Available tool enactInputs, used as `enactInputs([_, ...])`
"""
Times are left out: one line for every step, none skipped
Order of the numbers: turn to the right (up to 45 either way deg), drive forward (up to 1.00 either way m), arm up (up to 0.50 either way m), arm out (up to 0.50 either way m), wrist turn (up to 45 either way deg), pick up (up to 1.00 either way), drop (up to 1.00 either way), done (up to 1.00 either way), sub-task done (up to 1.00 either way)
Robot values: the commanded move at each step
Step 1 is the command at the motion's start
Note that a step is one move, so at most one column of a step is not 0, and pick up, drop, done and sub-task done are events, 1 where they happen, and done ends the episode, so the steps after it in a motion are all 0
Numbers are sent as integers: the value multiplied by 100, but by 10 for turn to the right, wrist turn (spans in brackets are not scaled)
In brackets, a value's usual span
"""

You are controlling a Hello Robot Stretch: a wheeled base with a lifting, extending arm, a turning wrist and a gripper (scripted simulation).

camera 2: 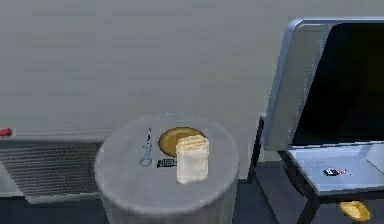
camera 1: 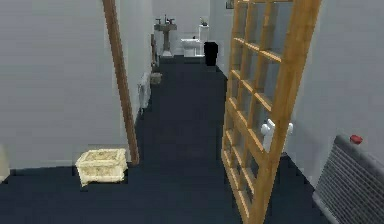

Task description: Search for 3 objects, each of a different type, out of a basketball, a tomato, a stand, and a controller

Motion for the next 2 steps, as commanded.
enactInputs([-30,0,0,0,0,0,0,0,0])
enactInputs([0,100,0,0,0,0,0,0,0])
